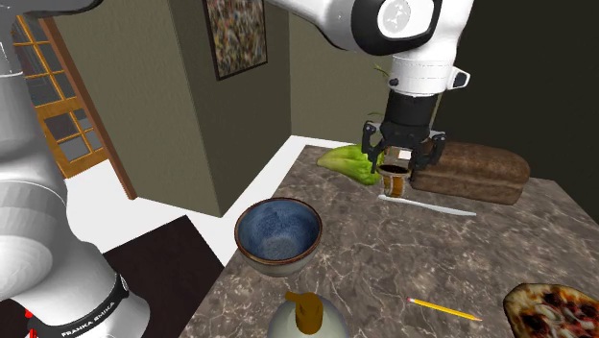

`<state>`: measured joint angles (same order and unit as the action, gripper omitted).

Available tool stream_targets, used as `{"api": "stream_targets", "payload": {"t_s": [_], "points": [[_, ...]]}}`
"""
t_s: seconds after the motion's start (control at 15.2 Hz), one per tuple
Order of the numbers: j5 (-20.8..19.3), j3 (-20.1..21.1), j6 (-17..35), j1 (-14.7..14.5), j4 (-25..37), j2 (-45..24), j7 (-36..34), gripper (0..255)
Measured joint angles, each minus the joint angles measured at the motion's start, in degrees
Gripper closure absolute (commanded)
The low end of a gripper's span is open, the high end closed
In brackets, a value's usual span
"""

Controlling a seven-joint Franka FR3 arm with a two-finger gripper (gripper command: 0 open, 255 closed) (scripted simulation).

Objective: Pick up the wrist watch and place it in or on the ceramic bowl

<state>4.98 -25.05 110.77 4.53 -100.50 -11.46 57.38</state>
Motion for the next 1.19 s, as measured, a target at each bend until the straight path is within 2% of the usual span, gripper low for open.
{"api": "stream_targets", "payload": {"t_s": [0.26,0.53,0.92,1.19], "points": [[-4.36,0.32,1.81,-2.15,-10.54,9.69,-3.57,255],[-8.73,1.37,2.47,-2.74,-20.44,19.73,-7.17,255],[-13.74,4.14,0.96,-1.49,-33.34,34.60,-11.76,255],[-15.33,7.03,-1.78,-0.44,-40.52,44.38,-14.92,255]]}}
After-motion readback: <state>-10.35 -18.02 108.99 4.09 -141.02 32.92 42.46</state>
